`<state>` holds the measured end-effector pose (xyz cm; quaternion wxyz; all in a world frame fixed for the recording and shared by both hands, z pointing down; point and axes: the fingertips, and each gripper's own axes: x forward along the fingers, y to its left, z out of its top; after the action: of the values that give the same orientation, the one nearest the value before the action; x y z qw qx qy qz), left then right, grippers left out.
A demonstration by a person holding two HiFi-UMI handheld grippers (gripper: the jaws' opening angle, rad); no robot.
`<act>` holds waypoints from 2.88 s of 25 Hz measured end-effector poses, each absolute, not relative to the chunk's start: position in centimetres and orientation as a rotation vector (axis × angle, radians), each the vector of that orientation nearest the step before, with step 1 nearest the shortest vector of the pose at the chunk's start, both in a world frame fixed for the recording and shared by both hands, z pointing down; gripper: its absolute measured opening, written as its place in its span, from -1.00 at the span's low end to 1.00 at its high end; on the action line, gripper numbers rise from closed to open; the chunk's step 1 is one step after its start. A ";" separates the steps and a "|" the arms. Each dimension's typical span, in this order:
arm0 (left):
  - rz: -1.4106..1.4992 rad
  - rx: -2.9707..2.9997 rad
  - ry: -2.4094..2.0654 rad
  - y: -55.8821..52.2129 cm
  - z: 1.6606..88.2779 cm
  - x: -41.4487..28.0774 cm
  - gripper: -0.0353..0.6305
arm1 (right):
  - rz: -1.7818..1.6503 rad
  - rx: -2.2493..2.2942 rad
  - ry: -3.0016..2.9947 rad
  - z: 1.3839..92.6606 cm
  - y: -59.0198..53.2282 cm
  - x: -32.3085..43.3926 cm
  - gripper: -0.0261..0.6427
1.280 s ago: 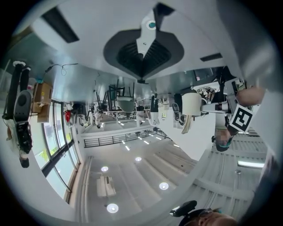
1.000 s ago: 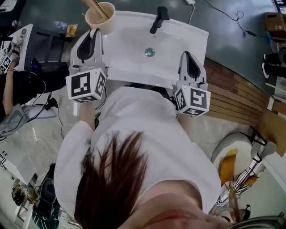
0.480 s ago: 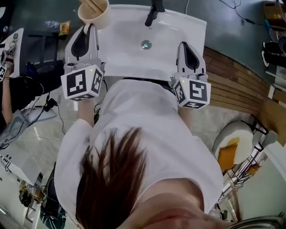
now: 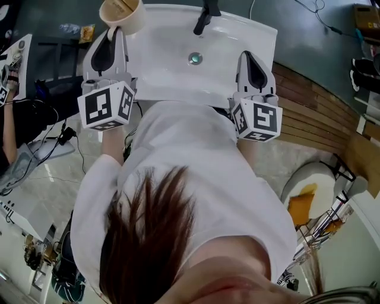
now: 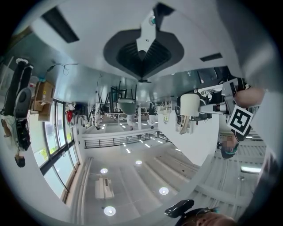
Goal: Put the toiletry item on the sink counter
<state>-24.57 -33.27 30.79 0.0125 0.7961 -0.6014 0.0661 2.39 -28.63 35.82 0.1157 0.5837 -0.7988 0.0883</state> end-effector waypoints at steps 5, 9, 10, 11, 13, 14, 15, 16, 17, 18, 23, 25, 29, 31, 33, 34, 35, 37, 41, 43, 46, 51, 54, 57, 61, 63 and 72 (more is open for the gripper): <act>0.214 2.478 -1.874 -34.1 30.9 -24.7 -0.75 | 0.262 1.718 -2.338 35.8 -29.4 2.3 -0.91; 0.219 2.467 -1.880 -34.6 31.2 -25.2 -0.76 | 0.283 1.721 -2.332 36.1 -29.6 2.1 -0.91; 0.221 2.463 -1.882 -34.6 31.3 -25.3 -0.75 | 0.289 1.722 -2.331 36.2 -29.7 2.1 -0.91; 0.222 2.460 -1.886 -34.8 31.4 -25.3 -0.75 | 0.293 1.722 -2.331 36.3 -29.8 2.0 -0.91; 0.224 2.453 -1.899 -35.0 31.8 -25.5 -0.75 | 0.297 1.720 -2.330 36.4 -30.0 2.0 -0.91; 0.224 2.447 -1.909 -35.2 32.0 -25.6 -0.75 | 0.298 1.718 -2.330 36.4 -30.1 1.9 -0.91; 0.226 2.439 -1.919 -35.3 32.3 -25.7 -0.75 | 0.300 1.715 -2.330 36.5 -30.2 1.9 -0.91; 0.229 2.431 -1.927 -35.4 32.6 -25.8 -0.75 | 0.302 1.713 -2.330 36.6 -30.3 1.8 -0.91; 0.233 2.422 -1.934 -35.6 33.0 -25.9 -0.75 | 0.304 1.711 -2.330 36.6 -30.4 1.8 -0.91; 0.235 2.413 -1.941 -35.8 33.3 -26.1 -0.75 | 0.308 1.709 -2.329 36.7 -30.5 1.8 -0.91; 0.264 2.367 -1.991 -36.8 35.3 -27.0 -0.76 | 0.328 1.705 -2.319 37.2 -30.9 1.8 -0.91; 0.280 2.347 -1.991 -37.2 36.1 -27.3 -0.76 | 0.338 1.704 -2.313 37.5 -31.1 2.0 -0.91; 0.296 2.318 -2.004 -37.9 37.3 -27.5 -0.76 | 0.350 1.700 -2.308 38.0 -31.6 2.3 -0.91; 0.299 2.308 -2.015 -38.2 37.8 -27.7 -0.76 | 0.356 1.692 -2.310 38.3 -31.9 2.2 -0.91; 0.302 2.305 -2.019 -38.4 38.3 -27.9 -0.76 | 0.362 1.683 -2.312 38.4 -32.2 1.9 -0.91; 0.305 2.306 -2.019 -38.5 38.5 -28.0 -0.76 | 0.364 1.678 -2.314 38.5 -32.3 1.7 -0.91; 0.309 2.306 -2.017 -38.7 38.8 -28.1 -0.76 | 0.366 1.675 -2.315 38.6 -32.4 1.6 -0.91; 0.319 2.301 -2.016 -39.0 39.2 -28.4 -0.76 | 0.370 1.668 -2.319 38.6 -32.7 1.4 -0.91; 0.369 2.278 -2.028 -39.5 40.5 -29.3 -0.76 | 0.374 1.663 -2.319 38.9 -32.9 1.1 -0.91; 0.390 2.258 -2.036 -39.7 41.0 -29.7 -0.76 | 0.376 1.663 -2.316 39.0 -32.8 1.2 -0.91; 0.407 2.241 -2.038 -39.9 41.8 -30.0 -0.76 | 0.375 1.665 -2.308 39.0 -32.7 1.4 -0.91; 0.423 2.266 -2.003 -40.5 43.3 -29.7 -0.76 | 0.367 1.674 -2.298 39.0 -32.7 1.5 -0.91; 0.443 2.268 -1.986 -40.7 44.4 -29.6 -0.76 | 0.359 1.678 -2.298 38.8 -32.7 1.5 -0.91; 0.451 2.249 -1.983 -40.8 45.5 -29.9 -0.76 | 0.356 1.679 -2.293 38.9 -32.6 1.5 -0.91; 0.463 2.244 -1.984 -41.2 46.5 -30.1 -0.76 | 0.353 1.673 -2.287 39.4 -32.4 1.6 -0.91; 0.466 2.248 -1.982 -41.6 47.0 -30.0 -0.76 | 0.352 1.671 -2.285 39.6 -32.4 1.6 -0.91; 0.544 2.235 -1.943 -43.2 49.9 -29.7 -0.76 | 0.346 1.657 -2.291 39.7 -32.6 1.0 -0.91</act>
<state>-29.66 -43.15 49.89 0.0655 0.7407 -0.6439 0.1802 0.96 -32.61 39.66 0.1462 0.5755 -0.7956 0.1200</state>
